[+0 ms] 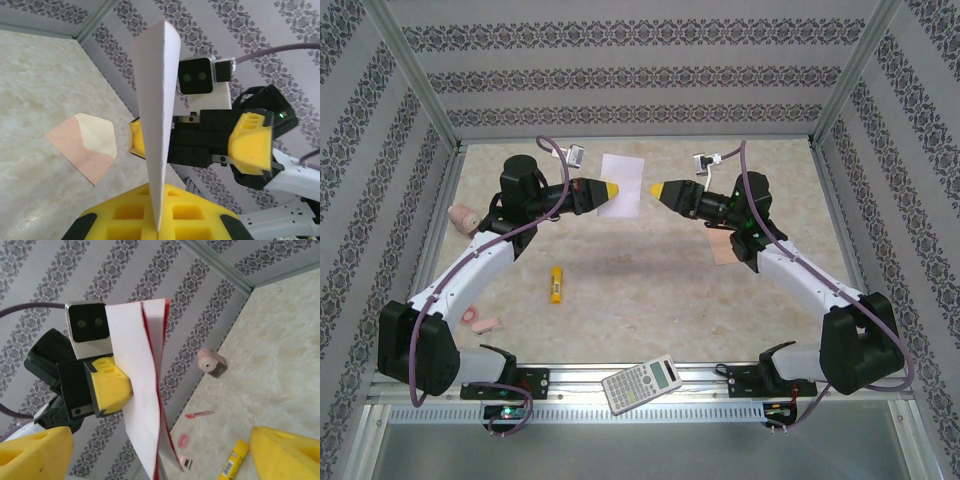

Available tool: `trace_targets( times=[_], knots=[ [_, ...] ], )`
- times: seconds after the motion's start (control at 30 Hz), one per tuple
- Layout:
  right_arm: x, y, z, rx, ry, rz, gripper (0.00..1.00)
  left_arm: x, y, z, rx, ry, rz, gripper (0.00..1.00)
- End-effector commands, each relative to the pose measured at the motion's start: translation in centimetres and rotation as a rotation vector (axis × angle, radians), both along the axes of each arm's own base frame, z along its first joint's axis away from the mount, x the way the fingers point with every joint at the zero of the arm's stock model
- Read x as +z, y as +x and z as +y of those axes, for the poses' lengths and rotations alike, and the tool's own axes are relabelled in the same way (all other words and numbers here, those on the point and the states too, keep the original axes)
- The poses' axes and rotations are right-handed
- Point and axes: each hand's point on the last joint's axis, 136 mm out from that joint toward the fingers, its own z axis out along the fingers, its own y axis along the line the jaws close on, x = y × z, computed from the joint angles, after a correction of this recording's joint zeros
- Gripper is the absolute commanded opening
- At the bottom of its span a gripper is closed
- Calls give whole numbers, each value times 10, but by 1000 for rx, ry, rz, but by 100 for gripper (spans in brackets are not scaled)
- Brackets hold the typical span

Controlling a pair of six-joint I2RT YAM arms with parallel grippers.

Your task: Place the letter into the envelope and seal it

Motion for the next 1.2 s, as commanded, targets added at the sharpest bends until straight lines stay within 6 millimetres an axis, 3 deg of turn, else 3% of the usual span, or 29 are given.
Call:
trace_targets(
  times=[0.0,0.2,0.6,0.73,0.93,1.17],
  knots=[
    [12,-6,-1,82,4,-94,92,35,-18,-5,-105,-51,-98,0],
    [24,-8,9,170,11,-157,92,38,-28,-6,-147,-47,-103,0],
    [40,-21,36,264,59,-215,85,30,-18,-7,-121,-48,-82,0],
    [40,-27,41,291,69,-214,75,28,-15,-6,-105,-51,-80,0],
    [34,-29,42,290,78,-198,50,28,-11,-6,-87,-76,-80,0],
    [33,-30,44,295,95,-192,36,27,-7,-5,-70,-78,-78,0]
  ],
)
